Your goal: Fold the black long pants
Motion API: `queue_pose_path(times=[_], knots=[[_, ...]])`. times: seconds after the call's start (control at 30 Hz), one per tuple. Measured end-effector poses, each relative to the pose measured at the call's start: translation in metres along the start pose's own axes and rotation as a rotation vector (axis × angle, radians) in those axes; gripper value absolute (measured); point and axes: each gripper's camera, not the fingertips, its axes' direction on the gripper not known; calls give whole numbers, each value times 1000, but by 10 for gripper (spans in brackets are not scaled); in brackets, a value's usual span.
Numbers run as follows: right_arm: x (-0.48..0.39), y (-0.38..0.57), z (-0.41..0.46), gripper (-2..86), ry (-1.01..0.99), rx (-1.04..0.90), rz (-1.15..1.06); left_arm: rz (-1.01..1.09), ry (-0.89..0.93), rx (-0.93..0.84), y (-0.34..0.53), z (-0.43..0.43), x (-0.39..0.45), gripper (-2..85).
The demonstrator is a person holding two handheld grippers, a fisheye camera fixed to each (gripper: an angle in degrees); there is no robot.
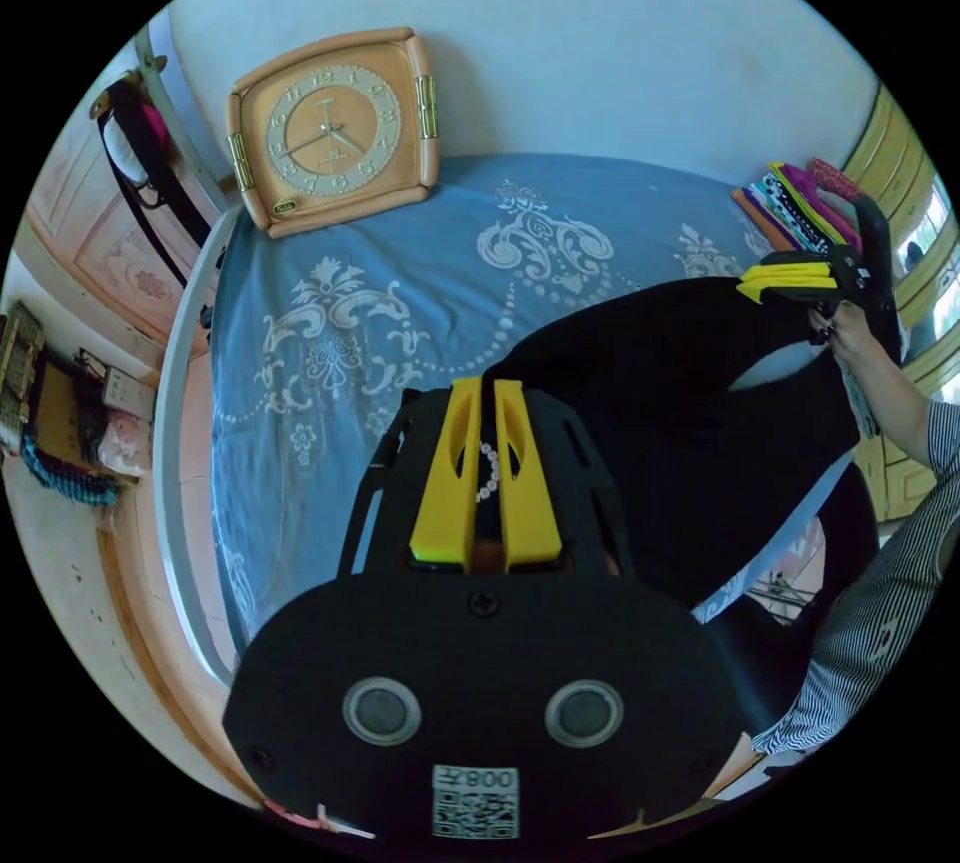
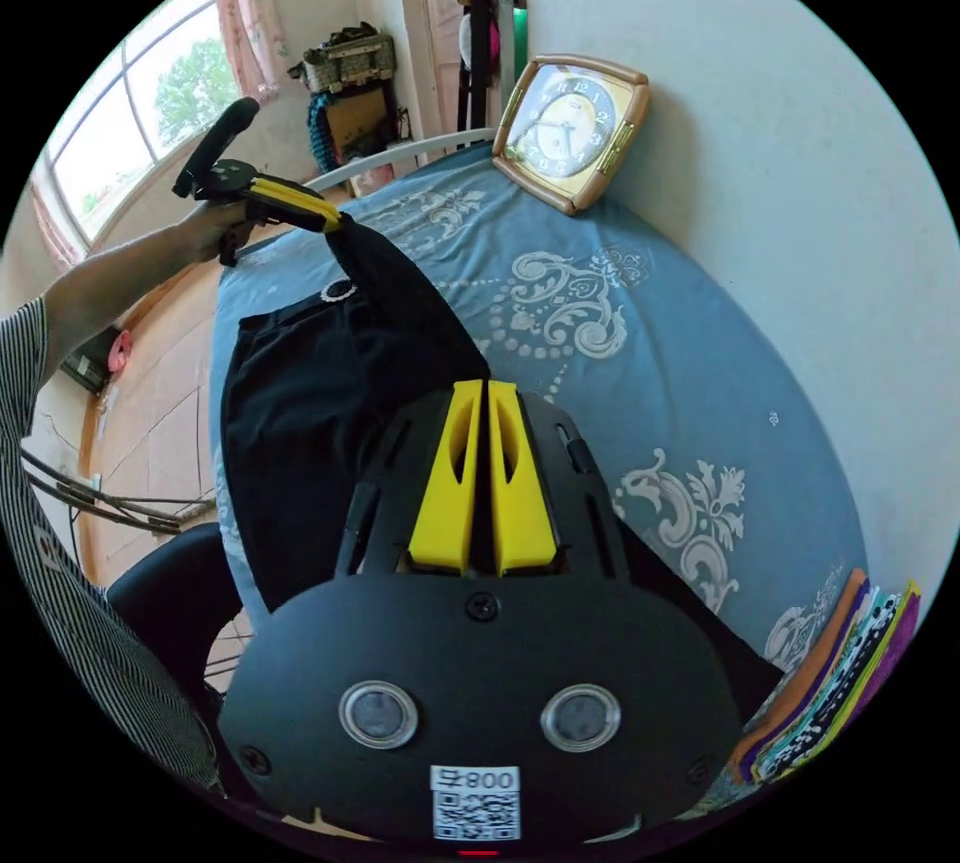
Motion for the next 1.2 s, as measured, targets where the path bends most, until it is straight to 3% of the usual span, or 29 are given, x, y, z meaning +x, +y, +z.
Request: queue_pose_path(times=[0.4,1.2], knots=[[-151,53,-29,5,-143,-148,-142,2,16,-171,156,10,19,5],[-259,88,-10,5,-310,-299,-191,-178,92,-206,337,50,55,3]])
